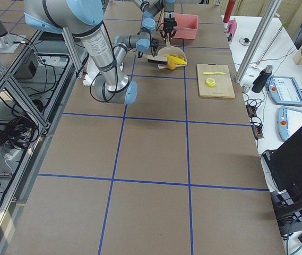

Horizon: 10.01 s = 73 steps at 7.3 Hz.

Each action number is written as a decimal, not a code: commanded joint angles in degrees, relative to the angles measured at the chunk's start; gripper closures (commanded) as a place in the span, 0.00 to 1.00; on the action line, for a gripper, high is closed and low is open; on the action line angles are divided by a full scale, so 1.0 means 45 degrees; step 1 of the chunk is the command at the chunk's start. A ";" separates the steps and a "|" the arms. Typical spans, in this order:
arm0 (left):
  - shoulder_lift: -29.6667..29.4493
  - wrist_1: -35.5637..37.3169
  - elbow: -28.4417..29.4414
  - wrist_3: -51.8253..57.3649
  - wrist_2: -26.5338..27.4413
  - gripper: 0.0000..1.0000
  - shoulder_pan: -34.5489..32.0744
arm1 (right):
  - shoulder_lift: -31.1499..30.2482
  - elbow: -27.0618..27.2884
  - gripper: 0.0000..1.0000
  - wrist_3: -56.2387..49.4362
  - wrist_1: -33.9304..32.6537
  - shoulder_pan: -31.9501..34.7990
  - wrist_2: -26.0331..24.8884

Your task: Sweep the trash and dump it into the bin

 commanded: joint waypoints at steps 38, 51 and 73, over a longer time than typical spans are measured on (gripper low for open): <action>0.0159 -0.5308 0.0651 -0.3970 0.0725 1.00 -0.0004 | -0.4760 0.7097 1.00 -0.5883 -0.7249 0.3649 -0.1391; 0.5112 -0.9742 -0.0209 -0.6009 -0.5441 1.00 -0.9039 | -1.2679 0.3528 1.00 -1.0476 0.0698 0.7440 0.2398; 0.5706 -0.1019 -0.0345 0.8581 -0.3360 1.00 -1.1724 | -1.1349 0.1517 0.00 -1.4731 0.0192 1.4019 0.1616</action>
